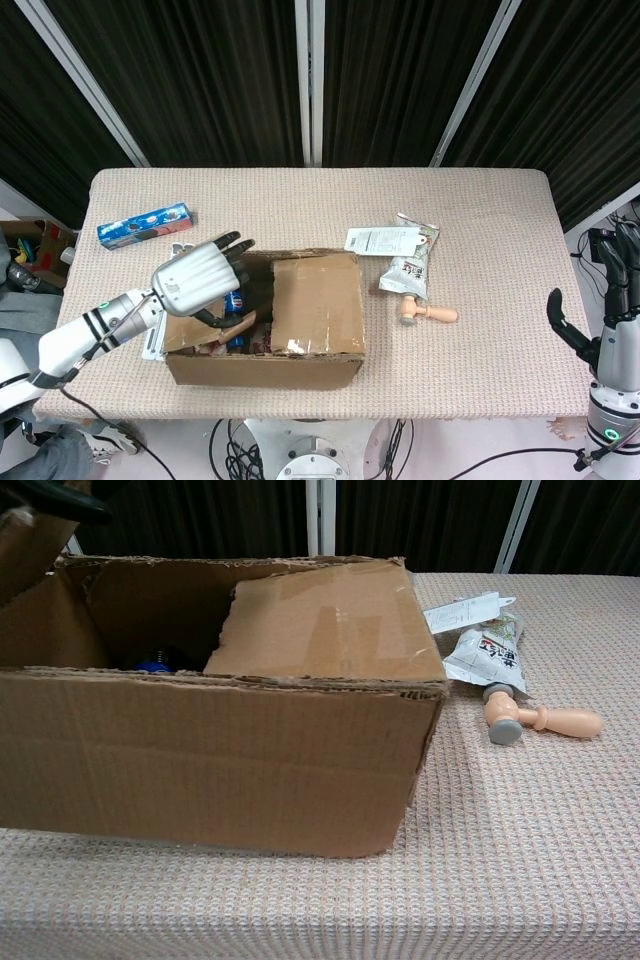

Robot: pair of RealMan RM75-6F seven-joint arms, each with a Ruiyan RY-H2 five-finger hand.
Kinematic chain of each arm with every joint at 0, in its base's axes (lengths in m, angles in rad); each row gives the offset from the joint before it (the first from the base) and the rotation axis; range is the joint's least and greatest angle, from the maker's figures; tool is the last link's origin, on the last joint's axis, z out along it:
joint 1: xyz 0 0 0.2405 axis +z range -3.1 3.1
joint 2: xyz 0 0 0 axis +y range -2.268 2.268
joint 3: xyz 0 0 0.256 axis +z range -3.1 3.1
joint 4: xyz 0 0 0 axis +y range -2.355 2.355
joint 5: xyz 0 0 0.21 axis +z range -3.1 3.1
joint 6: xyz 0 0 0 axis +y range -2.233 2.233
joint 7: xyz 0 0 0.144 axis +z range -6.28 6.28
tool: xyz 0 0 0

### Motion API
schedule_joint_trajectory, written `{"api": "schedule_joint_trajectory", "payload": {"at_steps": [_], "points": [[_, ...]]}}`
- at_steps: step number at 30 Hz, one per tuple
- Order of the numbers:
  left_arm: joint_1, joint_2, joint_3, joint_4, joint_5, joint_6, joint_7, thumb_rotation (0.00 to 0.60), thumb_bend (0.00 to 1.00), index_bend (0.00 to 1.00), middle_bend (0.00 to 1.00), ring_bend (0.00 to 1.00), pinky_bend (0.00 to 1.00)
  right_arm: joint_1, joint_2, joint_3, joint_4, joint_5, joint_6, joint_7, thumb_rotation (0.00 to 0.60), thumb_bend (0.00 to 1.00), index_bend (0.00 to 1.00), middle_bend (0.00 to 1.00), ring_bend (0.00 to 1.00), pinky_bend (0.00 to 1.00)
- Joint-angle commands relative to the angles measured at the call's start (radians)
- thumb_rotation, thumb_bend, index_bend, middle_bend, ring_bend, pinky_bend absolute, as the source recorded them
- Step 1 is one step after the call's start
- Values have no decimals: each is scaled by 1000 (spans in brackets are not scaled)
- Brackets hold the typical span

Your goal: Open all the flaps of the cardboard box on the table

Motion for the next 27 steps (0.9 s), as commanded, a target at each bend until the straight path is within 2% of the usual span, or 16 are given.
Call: {"api": "schedule_joint_trajectory", "payload": {"at_steps": [1,6,13,27], "points": [[27,65,0,-52,-33,-27,33,194,186,568,549,139,203,2,-1,-4,1,-3,-7,-2,600,367,0,10,0,0],[52,120,3,-88,-34,-42,57,192,192,570,554,149,203,8,-10,-7,-1,-10,-14,-8,600,359,0,10,0,0],[98,164,-7,-110,-25,-3,65,193,209,578,555,154,203,18,-17,-5,-5,-4,-29,-18,600,359,0,10,0,0],[215,205,-9,-49,-32,93,30,185,210,579,552,156,203,25,-26,-6,-6,-2,-40,-29,600,358,0,10,0,0]]}}
